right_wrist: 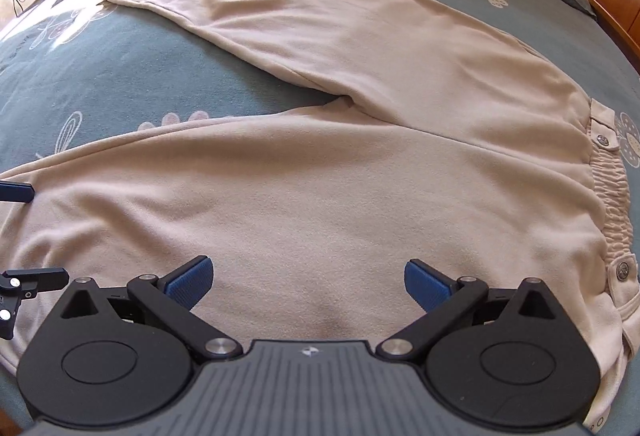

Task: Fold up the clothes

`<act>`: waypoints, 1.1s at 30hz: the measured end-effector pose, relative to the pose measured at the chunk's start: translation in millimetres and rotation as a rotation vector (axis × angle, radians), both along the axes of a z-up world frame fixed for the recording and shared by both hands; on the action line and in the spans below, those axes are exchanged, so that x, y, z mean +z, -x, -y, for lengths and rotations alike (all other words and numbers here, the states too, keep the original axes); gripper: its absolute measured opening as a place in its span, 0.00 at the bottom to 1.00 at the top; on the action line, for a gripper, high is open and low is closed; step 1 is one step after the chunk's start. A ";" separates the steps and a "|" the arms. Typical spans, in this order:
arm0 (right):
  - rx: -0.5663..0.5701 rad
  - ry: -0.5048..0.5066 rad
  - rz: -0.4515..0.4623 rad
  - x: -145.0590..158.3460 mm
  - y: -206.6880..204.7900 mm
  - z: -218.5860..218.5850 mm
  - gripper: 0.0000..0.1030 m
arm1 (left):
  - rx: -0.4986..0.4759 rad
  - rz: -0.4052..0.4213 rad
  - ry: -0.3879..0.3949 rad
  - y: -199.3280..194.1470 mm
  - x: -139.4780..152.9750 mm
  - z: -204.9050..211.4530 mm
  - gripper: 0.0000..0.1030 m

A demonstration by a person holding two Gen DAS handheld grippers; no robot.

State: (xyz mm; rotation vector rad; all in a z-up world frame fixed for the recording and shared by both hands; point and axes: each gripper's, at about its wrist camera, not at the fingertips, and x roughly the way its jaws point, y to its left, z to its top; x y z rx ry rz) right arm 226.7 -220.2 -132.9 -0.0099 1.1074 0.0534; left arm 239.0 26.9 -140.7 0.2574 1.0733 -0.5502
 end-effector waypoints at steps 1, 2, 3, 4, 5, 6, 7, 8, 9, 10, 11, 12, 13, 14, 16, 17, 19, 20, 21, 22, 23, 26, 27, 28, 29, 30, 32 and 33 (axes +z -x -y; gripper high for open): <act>0.003 0.001 -0.024 -4.6 -0.5 -3.4 1.00 | 0.002 0.010 0.006 -5.9 6.0 -1.3 0.99; 0.006 0.002 -0.047 -9.3 -1.0 -6.8 1.00 | 0.004 0.021 0.012 -12.0 12.1 -2.4 0.99; 0.011 0.011 -0.073 -14.5 -1.3 -10.3 1.00 | 0.006 0.032 0.019 -18.1 18.2 -3.5 0.99; 0.008 0.016 -0.059 -14.9 1.5 -11.9 1.00 | -0.008 0.059 0.032 -31.7 24.3 2.3 0.99; 0.006 0.021 -0.046 -15.4 4.3 -13.4 1.00 | -0.023 0.086 0.046 -45.5 30.3 8.3 0.99; 0.002 0.018 -0.041 -15.4 5.1 -13.1 1.00 | -0.037 0.113 0.060 -59.4 36.3 14.4 0.99; 0.002 0.015 -0.042 -15.5 5.1 -12.6 1.00 | -0.052 0.140 0.074 -73.2 42.3 20.4 0.99; 0.002 0.012 -0.042 -15.6 5.0 -12.1 1.00 | -0.067 0.161 0.084 -88.8 45.7 28.3 0.99; 0.003 0.008 -0.045 -15.3 4.6 -11.6 1.00 | -0.083 0.180 0.093 -104.4 49.0 36.2 0.99; 0.004 0.004 -0.047 -15.4 4.6 -10.3 1.00 | -0.099 0.195 0.097 -123.8 49.3 46.5 0.99; 0.006 0.003 -0.047 -15.3 4.5 -9.7 1.00 | -0.115 0.208 0.101 -143.3 49.6 56.8 0.99; 0.008 0.002 -0.048 -15.2 4.4 -9.1 1.00 | -0.132 0.222 0.106 -162.8 49.8 67.2 0.99; 0.009 0.002 -0.045 -15.1 5.3 -8.7 1.00 | -0.148 0.236 0.110 -182.3 50.0 77.6 0.99; 0.010 0.002 -0.041 -15.1 6.1 -8.4 1.00 | -0.158 0.233 0.100 -200.0 46.0 87.7 0.99; 0.009 0.004 -0.033 -15.7 7.6 -9.0 1.00 | -0.162 0.227 0.089 -225.0 37.0 103.2 0.99; 0.009 0.005 -0.028 -15.9 8.3 -9.3 1.00 | -0.164 0.223 0.084 -237.4 32.5 110.9 0.99; 0.010 0.005 -0.025 -16.2 8.8 -9.2 1.00 | -0.172 0.197 0.098 -247.0 23.9 122.6 0.99; 0.010 0.004 -0.024 -16.3 8.7 -9.1 1.00 | -0.176 0.184 0.105 -251.6 19.6 128.4 0.99; 0.011 0.004 -0.024 -16.4 8.6 -9.0 1.00 | -0.179 0.170 0.113 -256.2 15.3 134.2 0.99; 0.011 0.003 -0.026 -16.4 7.7 -9.0 1.00 | -0.184 0.150 0.121 -256.9 9.4 138.3 0.99; 0.011 0.002 -0.028 -16.4 7.0 -8.9 1.00 | -0.188 0.129 0.129 -257.4 3.4 142.4 0.99; 0.009 0.001 -0.027 -16.8 5.4 -9.1 1.00 | -0.192 0.104 0.091 -262.1 -15.9 151.6 0.99; 0.007 0.002 -0.023 -17.0 5.5 -9.4 1.00 | -0.185 0.087 0.089 -265.4 -21.5 151.9 0.99; 0.004 0.003 -0.019 -17.5 5.7 -10.0 1.00 | -0.174 0.090 0.091 -268.5 -22.5 149.5 0.99; 0.005 0.003 -0.017 -17.5 5.8 -10.2 1.00 | -0.162 0.095 0.094 -271.6 -23.3 147.1 0.99; 0.006 0.003 -0.015 -17.5 5.8 -10.4 1.00 | -0.151 0.099 0.097 -274.7 -24.0 144.6 0.99; 0.010 -0.002 -0.019 -16.9 5.6 -9.0 1.00 | -0.101 0.082 0.128 -280.7 -15.2 135.8 0.99; 0.013 -0.003 -0.022 -16.7 5.0 -8.7 1.00 | -0.096 0.094 0.144 -282.6 -8.1 129.3 0.99</act>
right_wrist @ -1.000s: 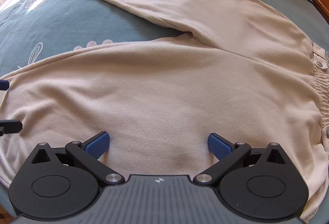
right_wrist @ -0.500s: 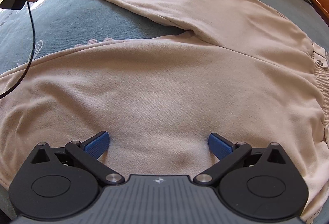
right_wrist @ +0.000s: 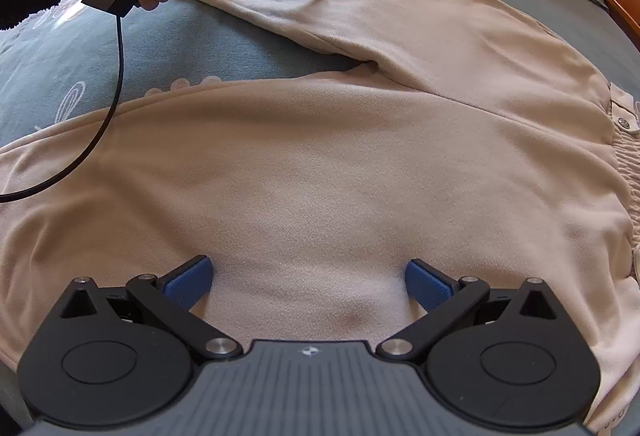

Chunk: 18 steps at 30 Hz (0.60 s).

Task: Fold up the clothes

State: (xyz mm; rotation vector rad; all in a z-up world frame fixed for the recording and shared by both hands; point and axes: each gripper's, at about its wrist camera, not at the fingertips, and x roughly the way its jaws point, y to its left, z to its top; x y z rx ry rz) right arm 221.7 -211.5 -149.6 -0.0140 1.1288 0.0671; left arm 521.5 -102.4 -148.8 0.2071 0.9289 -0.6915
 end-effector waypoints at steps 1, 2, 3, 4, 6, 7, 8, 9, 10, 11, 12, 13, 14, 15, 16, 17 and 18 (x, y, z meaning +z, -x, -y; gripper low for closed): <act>0.003 0.000 -0.003 0.1 -0.7 0.3 1.00 | 0.005 0.012 0.016 -1.9 7.2 -6.6 0.99; 0.006 0.001 -0.006 0.2 -1.7 0.6 1.00 | 0.009 0.025 0.033 -3.8 14.4 -13.2 0.99; 0.006 0.001 -0.009 0.2 -2.4 0.7 1.00 | 0.028 0.022 0.022 -9.8 14.2 -19.0 0.99; 0.006 0.003 -0.013 0.2 -3.1 0.3 1.00 | 0.048 0.019 0.009 -15.9 13.6 -24.8 0.99; 0.005 0.005 -0.015 -0.1 -3.7 -0.1 1.00 | 0.091 -0.029 -0.017 -28.6 4.1 -36.5 0.99; 0.005 0.006 -0.015 -0.1 -3.9 -0.3 1.00 | 0.113 -0.053 -0.030 -35.0 -0.7 -42.3 0.99; 0.008 0.006 -0.016 -0.1 -4.1 -0.1 1.00 | 0.102 -0.043 -0.042 -36.1 -2.0 -46.5 0.99; 0.011 0.005 -0.019 0.1 -4.7 0.4 1.00 | 0.094 -0.031 -0.054 -35.7 -1.4 -49.5 0.99; 0.014 0.004 -0.021 0.3 -5.3 0.9 1.00 | 0.099 -0.021 -0.075 -36.5 0.4 -54.3 0.99; 0.017 0.004 -0.023 0.5 -5.9 0.9 1.00 | 0.117 -0.024 -0.072 -37.9 3.2 -60.3 0.99; 0.019 0.003 -0.026 0.5 -6.7 1.0 1.00 | 0.136 -0.028 -0.068 -39.3 6.0 -66.3 0.99; 0.020 0.004 -0.028 0.3 -7.4 0.6 1.00 | 0.160 -0.025 -0.054 -41.0 9.7 -72.2 0.99; 0.018 0.005 -0.028 0.3 -7.4 0.3 1.00 | 0.184 -0.021 -0.041 -42.7 13.4 -78.1 0.99; 0.017 0.006 -0.028 0.3 -7.4 -0.1 1.00 | 0.202 -0.009 -0.039 -46.4 16.3 -81.3 0.99; 0.015 0.007 -0.027 0.2 -7.4 -0.4 1.00 | 0.220 0.003 -0.038 -50.3 19.1 -84.5 0.99; 0.014 0.009 -0.027 0.1 -7.5 -1.0 1.00 | 0.224 0.018 -0.045 -55.1 20.1 -84.5 0.99; 0.013 0.010 -0.027 0.2 -7.6 -1.4 1.00 | 0.228 0.034 -0.053 -59.9 20.9 -84.4 0.99</act>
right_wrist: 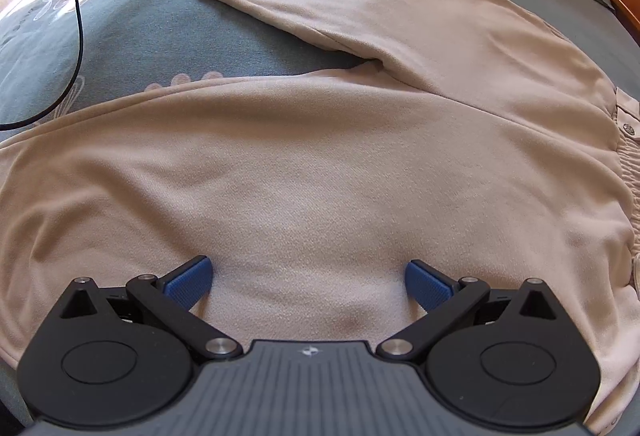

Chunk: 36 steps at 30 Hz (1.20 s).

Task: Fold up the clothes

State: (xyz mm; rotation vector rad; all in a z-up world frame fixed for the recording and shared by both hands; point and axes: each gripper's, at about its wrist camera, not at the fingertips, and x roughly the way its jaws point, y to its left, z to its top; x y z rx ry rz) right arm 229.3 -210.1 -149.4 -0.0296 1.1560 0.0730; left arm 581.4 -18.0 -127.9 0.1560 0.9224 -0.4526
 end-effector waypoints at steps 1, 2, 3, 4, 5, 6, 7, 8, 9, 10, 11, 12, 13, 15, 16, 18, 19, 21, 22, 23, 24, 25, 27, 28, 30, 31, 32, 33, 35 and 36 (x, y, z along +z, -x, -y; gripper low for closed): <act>0.000 0.001 -0.002 0.2 -0.3 -0.2 1.00 | 0.004 0.015 -0.009 -4.8 0.9 0.1 0.99; 0.001 0.000 -0.005 0.4 -0.6 -0.1 1.00 | 0.018 0.017 -0.005 -13.1 -0.8 0.0 0.99; 0.003 0.000 -0.006 0.6 -0.7 -0.2 1.00 | 0.033 0.019 -0.001 -21.5 -2.5 0.0 0.99; 0.004 0.000 -0.007 0.7 -0.8 -0.3 1.00 | 0.043 0.017 0.008 -28.7 -4.9 0.6 0.99; 0.004 0.002 -0.006 0.7 -0.6 -0.3 1.00 | 0.044 0.016 0.009 -33.4 -7.1 2.0 0.99; 0.003 0.002 -0.004 0.6 -0.3 -0.5 1.00 | 0.040 0.013 0.011 -39.2 -11.2 5.0 0.99; 0.002 0.003 -0.002 0.5 0.1 -0.6 1.00 | 0.035 0.003 0.004 -44.2 -16.3 8.2 0.99; 0.001 0.005 0.001 0.5 0.6 -0.9 1.00 | 0.030 -0.007 -0.003 -49.2 -21.4 11.4 0.99; -0.001 0.005 0.003 0.4 0.7 -1.1 1.00 | 0.020 0.007 -0.024 -51.8 -25.1 13.6 0.99; -0.002 0.005 0.005 0.2 0.9 -1.2 1.00 | 0.021 0.021 -0.048 -54.9 -27.3 14.1 0.99; -0.002 0.006 0.008 0.3 1.4 -1.3 1.00 | 0.023 0.034 -0.071 -58.1 -29.3 14.5 0.99; -0.002 0.006 0.011 0.3 1.9 -1.3 1.00 | 0.043 0.035 -0.064 -58.7 -24.2 8.9 0.99; -0.002 0.005 0.011 0.2 1.9 -1.2 1.00 | 0.063 0.035 -0.056 -59.2 -18.7 2.9 0.99; -0.001 0.005 0.011 0.2 1.8 -0.8 1.00 | 0.104 0.036 -0.040 -60.1 -7.8 -8.9 0.99; -0.001 0.004 0.009 0.3 1.5 -0.6 1.00 | 0.124 0.037 -0.032 -60.6 -2.3 -14.9 0.99; 0.000 0.004 0.006 0.6 1.2 -0.4 1.00 | 0.154 0.028 -0.010 -56.1 10.8 -29.4 0.99; 0.001 0.004 0.005 0.7 1.0 -0.3 1.00 | 0.163 0.019 -0.003 -48.3 18.3 -38.7 0.99; 0.001 0.003 0.001 0.6 0.6 0.2 1.00 | 0.180 0.001 0.010 -32.6 33.3 -57.2 0.99; 0.001 0.004 0.001 0.6 0.6 0.1 1.00 | 0.177 -0.011 0.010 -21.9 37.4 -63.5 0.99; 0.001 0.004 0.000 0.6 0.6 0.1 1.00 | 0.173 -0.022 0.009 -11.1 41.3 -69.6 0.99; 0.001 0.005 -0.001 0.5 0.6 0.0 1.00 | 0.170 -0.034 0.008 -0.3 45.3 -75.8 0.99; 0.000 0.006 -0.002 0.4 0.6 -0.2 1.00 | 0.167 -0.056 0.009 14.1 47.1 -80.8 0.99; -0.004 0.009 -0.016 0.3 -1.8 -0.8 1.00 | 0.154 -0.088 0.009 38.9 48.4 -84.4 0.99; -0.009 0.009 -0.024 0.5 -3.2 -1.1 1.00 | 0.145 -0.107 0.013 53.3 49.0 -84.9 0.99; -0.015 0.013 -0.036 0.5 -5.1 -2.1 1.00 | 0.127 -0.147 0.045 81.3 49.9 -85.4 0.99; -0.020 0.013 -0.037 0.2 -5.3 -2.6 1.00 | 0.119 -0.166 0.061 95.2 50.3 -85.7 0.99; -0.020 0.015 -0.037 0.3 -4.8 -2.9 1.00 | 0.114 -0.180 0.077 110.9 51.7 -85.0 0.99; -0.020 0.017 -0.036 0.3 -4.3 -3.2 1.00 | 0.107 -0.197 0.093 125.4 52.2 -85.3 0.99; -0.021 0.017 -0.030 -0.1 -3.1 -3.3 1.00 | 0.099 -0.231 0.118 154.6 53.5 -86.4 0.99; -0.020 0.017 -0.027 -0.4 -2.3 -3.2 1.00 | 0.097 -0.248 0.127 169.5 54.4 -87.2 0.99</act>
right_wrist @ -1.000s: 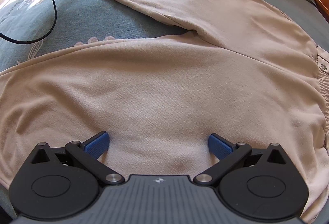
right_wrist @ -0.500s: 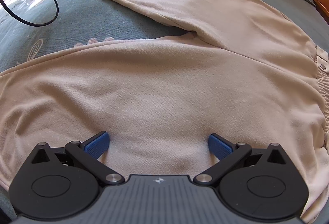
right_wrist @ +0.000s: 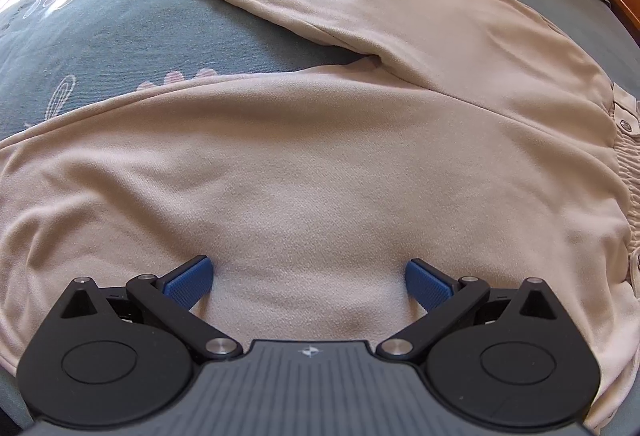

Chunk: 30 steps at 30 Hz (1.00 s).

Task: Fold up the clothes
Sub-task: 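Move the open right tool along the sweatpants leg near the waistband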

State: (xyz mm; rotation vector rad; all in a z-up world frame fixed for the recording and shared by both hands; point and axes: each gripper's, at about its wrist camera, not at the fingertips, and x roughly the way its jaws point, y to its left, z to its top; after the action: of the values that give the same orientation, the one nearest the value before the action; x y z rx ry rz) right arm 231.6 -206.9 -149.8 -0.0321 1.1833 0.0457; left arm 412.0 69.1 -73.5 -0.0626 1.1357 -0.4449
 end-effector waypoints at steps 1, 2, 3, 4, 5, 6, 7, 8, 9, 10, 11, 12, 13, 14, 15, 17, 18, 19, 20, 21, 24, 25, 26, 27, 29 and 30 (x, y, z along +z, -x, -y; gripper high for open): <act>0.001 -0.001 0.005 -0.2 1.0 0.4 1.00 | -0.001 -0.017 0.010 14.8 0.9 -0.8 0.99; 0.002 -0.001 0.009 -0.7 1.6 0.8 1.00 | -0.011 -0.026 0.007 29.1 2.9 -1.3 0.99; 0.002 0.000 0.010 -0.4 2.1 1.0 1.00 | -0.022 -0.035 0.004 43.2 4.9 -1.9 0.99; 0.002 0.000 0.011 -0.1 2.6 1.2 1.00 | -0.033 -0.043 0.000 57.4 6.9 -2.4 0.99; 0.001 -0.001 0.010 -0.4 1.8 1.4 1.00 | -0.061 -0.059 -0.002 73.8 6.9 -0.9 0.99; 0.001 -0.001 0.010 -0.4 1.8 1.3 1.00 | -0.089 -0.074 -0.005 90.3 6.8 0.7 0.99; 0.001 -0.001 0.010 -0.3 1.8 1.1 1.00 | -0.115 -0.085 -0.004 106.0 4.0 4.0 0.99; 0.000 -0.001 0.011 -0.2 1.9 1.0 1.00 | -0.127 -0.094 0.008 121.3 -0.8 7.3 0.99; 0.001 -0.001 0.013 -0.4 2.1 1.0 1.00 | -0.139 -0.114 0.028 134.2 -8.3 10.3 0.99; 0.000 -0.001 0.015 -0.5 3.0 1.4 1.00 | -0.150 -0.146 0.047 145.5 -18.3 14.0 0.99; 0.001 0.000 0.016 -0.4 3.3 1.3 1.00 | -0.148 -0.167 0.059 152.8 -26.5 16.5 0.99; 0.001 0.000 0.016 -0.6 2.7 1.2 1.00 | -0.132 -0.178 0.065 161.2 -36.5 18.6 0.99; 0.002 0.000 0.015 -1.0 1.8 1.3 1.00 | -0.115 -0.189 0.072 169.6 -46.6 20.8 0.99; 0.002 0.000 0.015 -1.1 1.6 1.3 1.00 | -0.097 -0.186 0.067 173.6 -53.1 20.9 0.99; 0.002 0.000 0.014 -1.1 1.6 1.5 1.00 | -0.079 -0.182 0.062 177.4 -59.5 20.9 0.99; 0.002 0.001 0.014 -0.7 2.2 1.8 1.00 | -0.049 -0.169 0.052 182.7 -67.1 16.9 0.99; 0.002 0.001 0.015 -0.6 2.4 1.9 1.00 | -0.038 -0.165 0.050 184.2 -69.8 13.3 0.99; 0.002 0.001 0.017 -0.5 2.8 1.8 1.00 | -0.028 -0.162 0.062 185.7 -70.6 8.5 0.99; 0.002 0.002 0.020 -0.6 3.3 1.7 1.00 | -0.025 -0.159 0.070 185.3 -71.1 3.9 0.99; 0.001 0.003 0.023 -0.7 3.8 1.5 1.00 | -0.022 -0.159 0.071 184.7 -71.7 -0.8 0.99; -0.003 0.005 0.032 -0.9 5.0 0.7 1.00 | 0.024 -0.177 0.083 183.6 -72.3 -21.5 0.99; -0.005 0.006 0.032 -0.9 5.0 0.4 1.00 | 0.050 -0.181 0.079 183.5 -71.6 -28.4 0.99; -0.007 0.007 0.032 -0.9 5.0 0.1 1.00 | 0.066 -0.183 0.086 183.3 -69.6 -33.9 0.99; -0.009 0.008 0.031 -0.8 4.8 -0.2 1.00 | 0.082 -0.185 0.093 183.0 -67.5 -39.3 0.99; -0.013 0.009 0.032 -0.6 4.8 -0.9 1.00 | 0.079 -0.197 0.152 183.9 -63.3 -44.7 0.99; -0.015 0.009 0.033 -0.6 5.0 -1.3 1.00 | 0.056 -0.207 0.169 185.4 -63.6 -42.6 0.99</act>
State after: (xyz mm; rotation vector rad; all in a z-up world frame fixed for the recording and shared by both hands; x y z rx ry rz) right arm 226.6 -205.6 -150.4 -0.0319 1.1503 0.0267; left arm 226.6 111.8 -137.0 -0.2926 1.2937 -0.4924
